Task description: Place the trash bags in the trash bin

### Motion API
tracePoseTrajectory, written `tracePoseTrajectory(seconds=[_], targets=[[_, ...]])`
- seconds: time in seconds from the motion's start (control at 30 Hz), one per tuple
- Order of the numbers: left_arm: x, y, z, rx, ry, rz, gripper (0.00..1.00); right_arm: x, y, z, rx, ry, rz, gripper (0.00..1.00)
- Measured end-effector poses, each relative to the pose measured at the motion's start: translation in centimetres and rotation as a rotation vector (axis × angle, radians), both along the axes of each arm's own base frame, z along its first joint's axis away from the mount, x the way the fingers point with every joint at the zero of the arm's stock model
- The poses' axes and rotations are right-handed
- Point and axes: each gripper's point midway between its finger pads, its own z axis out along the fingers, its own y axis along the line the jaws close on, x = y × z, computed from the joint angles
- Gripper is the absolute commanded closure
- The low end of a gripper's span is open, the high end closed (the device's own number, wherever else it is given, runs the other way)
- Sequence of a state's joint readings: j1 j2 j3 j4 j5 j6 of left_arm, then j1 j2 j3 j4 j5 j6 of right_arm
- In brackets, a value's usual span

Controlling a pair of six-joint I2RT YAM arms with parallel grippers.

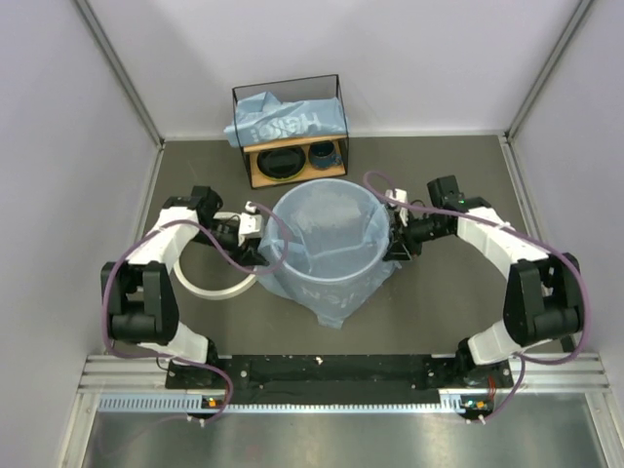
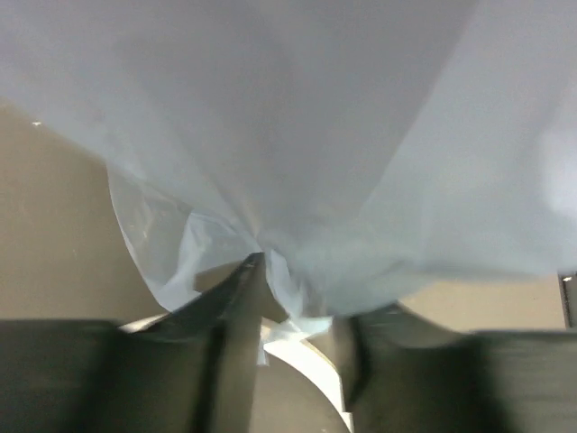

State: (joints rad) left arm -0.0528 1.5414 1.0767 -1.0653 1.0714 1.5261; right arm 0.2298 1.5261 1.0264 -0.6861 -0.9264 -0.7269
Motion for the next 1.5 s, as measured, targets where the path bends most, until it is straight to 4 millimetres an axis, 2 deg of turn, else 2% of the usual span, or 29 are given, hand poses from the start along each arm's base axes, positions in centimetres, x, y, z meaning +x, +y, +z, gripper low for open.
tracePoseTrajectory(seconds=[0.03,0.07,0.1,0.23,0.37,0.43,0.5,0.6,0.63,0.7,0.73,0.9,0.93,0.97,1.03,1.07,1.13,1.17,1.23,1.43,1.5], targets=[[0.0,0.5,0.1,0.014,-0.001,0.013,0.24,-0.2,-0.4,0.0,-0.005,0.004,-0.015,0.41],[0.0,1.0,0.4,0.017,-0.007,0.028,0.14,-0.1,-1.0,0.2,-0.011,-0.009,-0.032,0.30],[-0.1,1.6,0.8,0.023,-0.011,0.048,0.11,0.0,-1.6,0.7,-0.014,-0.027,-0.052,0.27],[-0.2,3.2,4.4,0.019,-0.085,0.112,0.07,-0.1,-2.9,4.1,-0.015,-0.158,-0.083,0.21],[-1.6,2.3,8.7,-0.029,-0.183,0.131,0.08,-0.6,-2.7,8.3,0.020,-0.278,-0.069,0.17],[-2.2,1.6,10.1,-0.051,-0.214,0.133,0.13,-0.4,-2.4,9.7,0.037,-0.318,-0.054,0.17],[-2.6,0.5,10.8,-0.072,-0.221,0.123,0.19,-0.1,-2.0,10.2,0.043,-0.331,-0.041,0.17],[-3.0,-0.8,10.9,-0.106,-0.185,0.116,0.53,0.2,-1.0,10.4,0.053,-0.326,-0.006,0.18],[-2.8,-1.1,10.9,-0.116,-0.173,0.122,0.78,0.2,-0.7,10.4,0.057,-0.323,0.009,0.19],[-2.3,-1.3,10.5,-0.129,-0.144,0.151,0.97,0.0,0.0,10.4,0.063,-0.322,0.035,0.22],[-2.0,-1.3,10.3,-0.132,-0.139,0.162,1.00,-0.2,0.3,10.4,0.067,-0.322,0.049,0.24],[-0.6,-1.2,8.0,-0.125,-0.085,0.215,1.00,-0.9,1.0,10.4,0.071,-0.321,0.082,0.27],[-0.3,-1.2,7.2,-0.117,-0.065,0.226,1.00,-0.9,1.0,10.3,0.071,-0.323,0.083,0.29],[0.0,-1.1,6.4,-0.106,-0.048,0.237,1.00,-0.9,1.0,10.3,0.071,-0.324,0.084,0.37],[0.7,-0.9,4.5,-0.077,0.000,0.259,1.00,-0.9,1.0,10.3,0.071,-0.327,0.088,0.43],[0.9,-0.8,3.8,-0.069,0.020,0.264,1.00,-1.0,1.0,10.4,0.075,-0.325,0.091,0.52],[1.3,-0.9,2.6,-0.064,0.061,0.270,1.00,-1.2,1.2,10.4,0.084,-0.319,0.098,0.63],[1.6,-0.9,2.3,-0.062,0.067,0.275,1.00,-1.2,1.2,10.5,0.085,-0.321,0.101,0.79],[1.9,-1.0,2.0,-0.062,0.078,0.282,1.00,-1.2,1.3,10.4,0.089,-0.322,0.108,1.00],[2.1,-1.0,2.2,-0.064,0.072,0.284,1.00,-0.9,1.4,9.4,0.080,-0.292,0.108,1.00],[1.8,-0.9,2.4,-0.063,0.060,0.277,0.96,-1.0,1.3,8.7,0.074,-0.278,0.105,1.00]])
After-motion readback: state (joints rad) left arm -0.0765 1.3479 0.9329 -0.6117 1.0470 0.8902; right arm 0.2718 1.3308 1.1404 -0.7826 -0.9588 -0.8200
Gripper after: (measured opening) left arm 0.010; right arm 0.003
